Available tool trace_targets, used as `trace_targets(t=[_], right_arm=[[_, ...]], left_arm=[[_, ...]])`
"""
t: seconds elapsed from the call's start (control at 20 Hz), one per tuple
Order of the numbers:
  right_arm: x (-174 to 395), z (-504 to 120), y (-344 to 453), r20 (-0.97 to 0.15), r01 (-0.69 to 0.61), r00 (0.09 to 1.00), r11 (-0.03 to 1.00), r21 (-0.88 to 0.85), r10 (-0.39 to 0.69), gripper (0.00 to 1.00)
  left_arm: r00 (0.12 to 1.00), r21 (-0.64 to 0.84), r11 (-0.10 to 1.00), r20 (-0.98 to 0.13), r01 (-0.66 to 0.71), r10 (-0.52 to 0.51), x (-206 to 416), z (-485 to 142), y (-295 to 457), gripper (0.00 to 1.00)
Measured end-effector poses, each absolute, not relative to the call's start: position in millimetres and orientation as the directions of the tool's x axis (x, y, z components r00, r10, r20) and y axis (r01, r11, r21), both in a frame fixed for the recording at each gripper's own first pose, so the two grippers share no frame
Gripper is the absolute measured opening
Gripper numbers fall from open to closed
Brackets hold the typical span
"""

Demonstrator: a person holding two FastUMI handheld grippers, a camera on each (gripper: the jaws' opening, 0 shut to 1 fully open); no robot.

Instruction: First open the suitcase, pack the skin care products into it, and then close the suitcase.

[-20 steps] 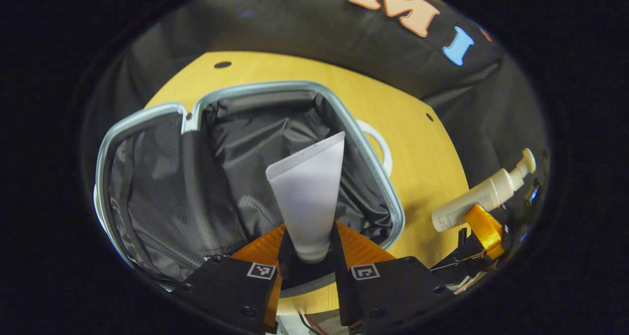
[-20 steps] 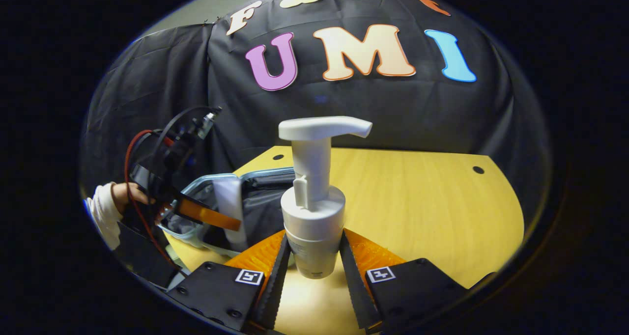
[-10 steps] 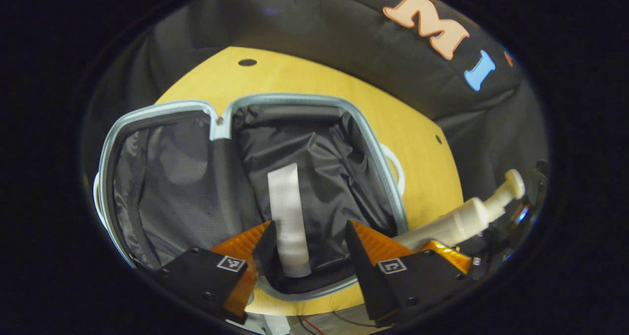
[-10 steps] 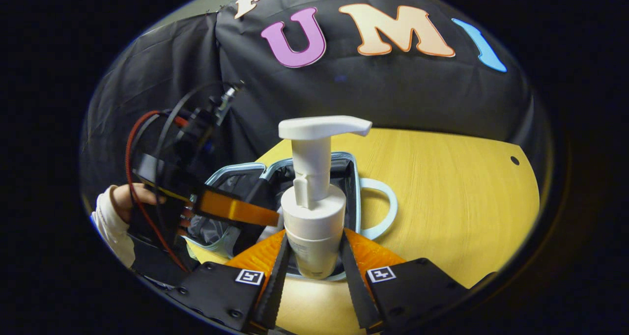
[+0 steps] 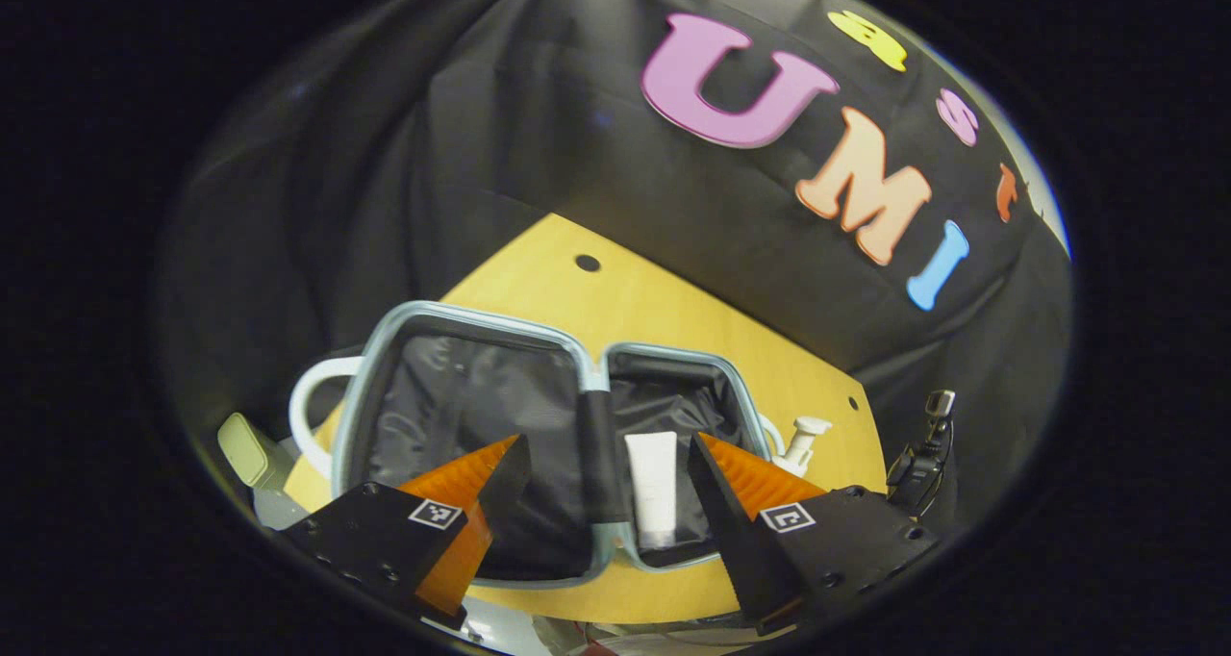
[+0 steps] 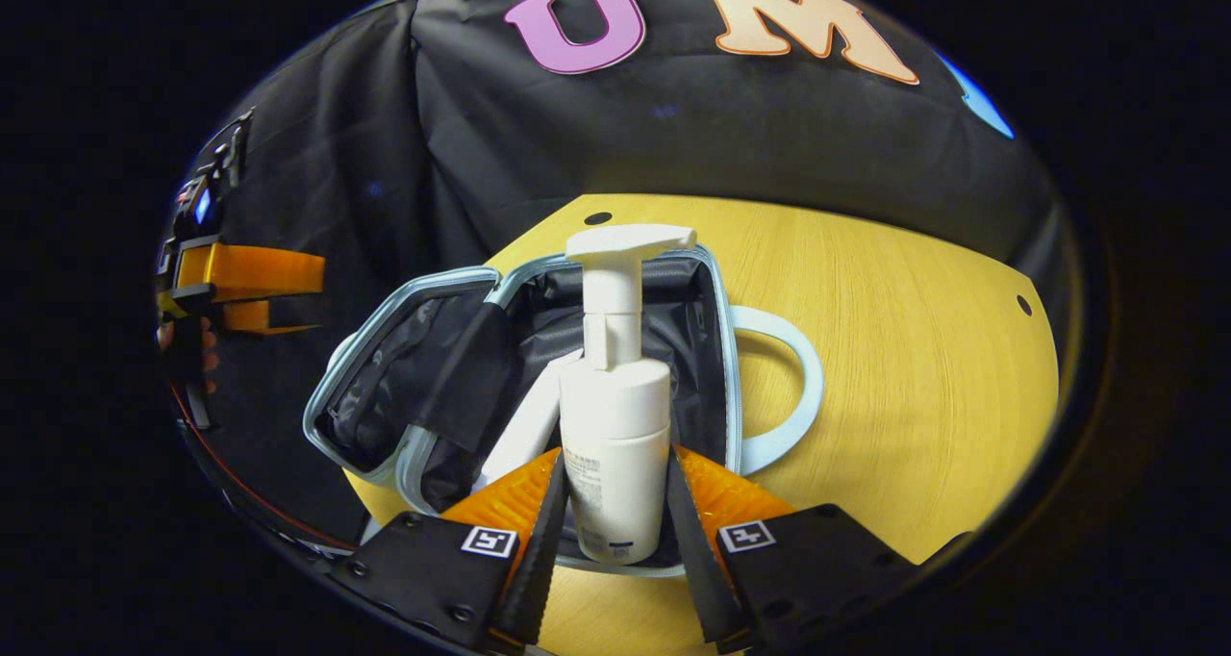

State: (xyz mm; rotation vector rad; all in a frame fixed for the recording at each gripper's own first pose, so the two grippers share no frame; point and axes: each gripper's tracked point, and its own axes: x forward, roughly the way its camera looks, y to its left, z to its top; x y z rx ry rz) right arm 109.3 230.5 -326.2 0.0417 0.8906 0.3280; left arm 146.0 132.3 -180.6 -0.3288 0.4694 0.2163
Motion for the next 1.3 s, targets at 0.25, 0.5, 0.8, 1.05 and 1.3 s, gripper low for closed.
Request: trace_targets(t=[0.25,0.5,0.8,1.05,1.3], right_arm=[[118.3,-308.9,227.6,-0.722,-0.233,0.625,0.954,0.189,0.296,0.66],[120.1,-252.1,199.6,-0.616,-0.218,0.735,0.959,0.18,0.282,0.84],[102.2,-180.4,136.2,-0.499,-0.146,0.851,0.987,0.073,0.163,0.97],[79.3,-160.1,76.7,-0.482,-0.009,0.876,1.0,-0.02,-0.002,0.98],[61.6,-152.2,39.7,-0.49,0.069,0.866,0.994,-0.087,-0.102,0.98]], left_arm=[[0.854,-0.285,0.855,-0.432,-0.434,0.29,116.3,-178.5,220.5,0.96],[0.806,-0.298,0.79,-0.458,-0.536,0.374,100.2,-203.0,295.0,0.93],[0.745,-0.332,0.723,-0.554,-0.607,0.372,101.1,-262.4,346.0,0.96],[0.731,-0.386,0.687,-0.606,-0.615,0.314,105.0,-290.5,358.7,0.95],[0.745,-0.465,0.637,-0.608,-0.614,0.274,110.2,-302.1,359.5,0.59]])
